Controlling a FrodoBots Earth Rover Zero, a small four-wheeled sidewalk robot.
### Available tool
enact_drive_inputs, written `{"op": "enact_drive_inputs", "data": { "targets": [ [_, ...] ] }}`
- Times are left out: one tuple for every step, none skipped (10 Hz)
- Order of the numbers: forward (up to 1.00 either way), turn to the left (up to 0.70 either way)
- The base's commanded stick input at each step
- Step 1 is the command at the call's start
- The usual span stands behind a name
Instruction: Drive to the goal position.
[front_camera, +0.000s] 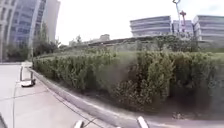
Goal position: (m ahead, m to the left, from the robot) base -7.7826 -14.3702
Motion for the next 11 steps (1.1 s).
{"op": "enact_drive_inputs", "data": {
  "targets": [
    [0.00, -0.70],
    [0.00, -0.69],
    [0.00, -0.69],
    [0.00, -0.69],
    [0.00, -0.69],
    [0.00, -0.70],
    [0.00, -0.70],
    [0.00, -0.70],
    [0.00, -0.70],
    [0.00, -0.70],
    [0.00, -0.70]
  ]
}}
